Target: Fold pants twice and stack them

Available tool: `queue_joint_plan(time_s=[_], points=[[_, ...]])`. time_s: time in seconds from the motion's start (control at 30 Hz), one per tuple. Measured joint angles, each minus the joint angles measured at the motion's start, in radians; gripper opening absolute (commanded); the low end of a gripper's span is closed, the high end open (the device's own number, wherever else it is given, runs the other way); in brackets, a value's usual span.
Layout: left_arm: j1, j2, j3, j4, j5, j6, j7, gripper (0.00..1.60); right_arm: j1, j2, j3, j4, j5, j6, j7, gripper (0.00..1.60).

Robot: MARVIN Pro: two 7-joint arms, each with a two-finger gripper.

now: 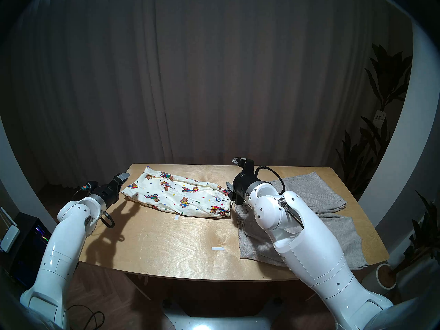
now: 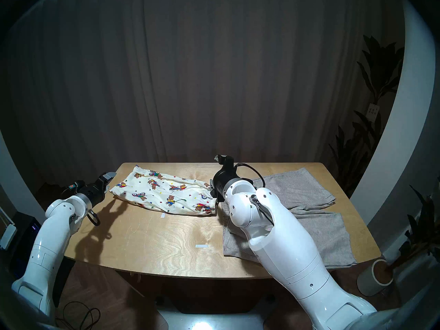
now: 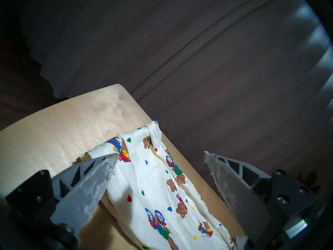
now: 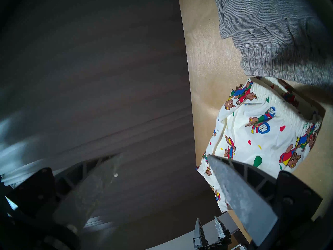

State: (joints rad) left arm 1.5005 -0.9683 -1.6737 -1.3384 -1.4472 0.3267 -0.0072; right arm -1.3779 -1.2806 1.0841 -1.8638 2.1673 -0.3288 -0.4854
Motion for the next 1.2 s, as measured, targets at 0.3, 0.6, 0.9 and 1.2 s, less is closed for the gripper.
queue_joint_plan(time_s=[0.3, 0.6, 0.9, 1.2], points=[[0.064, -0.051, -0.063, -0.12, -0.046, -0.032, 0.225, 1.6, -0.007, 0.021, -0.005, -0.019, -0.01, 0.007, 0.012, 1.6], [0.048, -0.058, -0.058, -0.148, -0.067, 0.004, 0.421, 1.6, -0.015, 0.029, -0.034, 0.026, -0.044, 0.025, 0.075, 1.6], [-0.02, -0.05, -0.031, -0.063, -0.094, 0.046, 0.501, 1.6, -0.014, 0.026, -0.039, 0.042, -0.057, 0.036, 0.115, 1.6], [-0.041, -0.03, -0.037, 0.007, -0.102, 0.06, 0.36, 1.6, -0.013, 0.023, -0.036, 0.042, -0.064, 0.038, 0.128, 1.6]])
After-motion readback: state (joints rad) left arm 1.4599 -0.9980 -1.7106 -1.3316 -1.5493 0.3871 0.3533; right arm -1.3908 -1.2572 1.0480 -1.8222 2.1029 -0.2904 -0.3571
